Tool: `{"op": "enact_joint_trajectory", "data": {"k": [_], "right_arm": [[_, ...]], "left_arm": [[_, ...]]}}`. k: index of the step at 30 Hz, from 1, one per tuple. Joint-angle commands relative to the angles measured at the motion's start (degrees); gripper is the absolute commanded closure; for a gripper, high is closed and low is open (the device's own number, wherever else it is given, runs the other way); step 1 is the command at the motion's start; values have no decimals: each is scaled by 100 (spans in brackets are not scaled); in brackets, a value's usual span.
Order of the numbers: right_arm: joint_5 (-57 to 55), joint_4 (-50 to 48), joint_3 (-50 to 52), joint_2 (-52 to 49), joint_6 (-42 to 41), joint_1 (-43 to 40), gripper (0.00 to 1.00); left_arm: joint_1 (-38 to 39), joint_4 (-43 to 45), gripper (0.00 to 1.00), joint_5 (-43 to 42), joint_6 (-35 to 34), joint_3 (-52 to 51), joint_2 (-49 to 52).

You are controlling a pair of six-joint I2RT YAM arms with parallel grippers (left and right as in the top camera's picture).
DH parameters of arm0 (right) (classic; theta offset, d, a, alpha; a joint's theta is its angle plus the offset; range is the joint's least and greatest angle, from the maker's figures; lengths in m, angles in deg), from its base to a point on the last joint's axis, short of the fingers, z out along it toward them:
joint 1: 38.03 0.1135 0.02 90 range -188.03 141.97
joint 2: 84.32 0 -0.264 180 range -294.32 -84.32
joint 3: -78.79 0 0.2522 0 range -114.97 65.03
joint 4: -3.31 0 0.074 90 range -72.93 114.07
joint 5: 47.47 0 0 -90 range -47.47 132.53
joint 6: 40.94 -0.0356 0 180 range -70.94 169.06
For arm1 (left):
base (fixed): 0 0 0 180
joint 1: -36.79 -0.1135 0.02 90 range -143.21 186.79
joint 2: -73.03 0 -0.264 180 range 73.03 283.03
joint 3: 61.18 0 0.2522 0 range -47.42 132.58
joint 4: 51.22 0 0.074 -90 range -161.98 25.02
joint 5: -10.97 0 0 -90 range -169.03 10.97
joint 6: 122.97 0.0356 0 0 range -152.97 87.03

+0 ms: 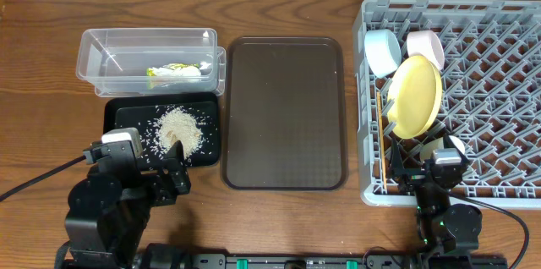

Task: Sort waste into correct bins and load items into the dishwasher rack

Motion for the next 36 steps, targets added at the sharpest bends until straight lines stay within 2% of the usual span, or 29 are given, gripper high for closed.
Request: {"op": "enact_joint_trajectory", "data": {"k": [1, 5, 15, 22, 26, 30, 36], "right_arm": [[28, 22, 7, 31, 68, 83, 1], [28, 22, 7, 33, 66, 83, 1], [28, 22, 7, 33, 66, 83, 1], [28, 22, 7, 31, 66, 83, 1], [28, 20, 7, 31, 68, 83, 1], [28, 22, 7, 31, 66, 83, 1], [28, 22, 7, 31, 66, 83, 1]], "left_arm": [[-9, 87, 5, 273, 162, -330, -136], [-9, 800, 6, 424, 177, -1274, -640], [-9, 3587, 6, 599, 175, -4022, -2249], [-9, 5163, 6, 616, 173, -5132, -2787], [-9, 5412, 6, 612, 166, -5353, -2796], [-9, 4791, 6, 612, 142, -5351, -2796], [-9, 4736, 6, 505, 195, -5348, -2791]]}}
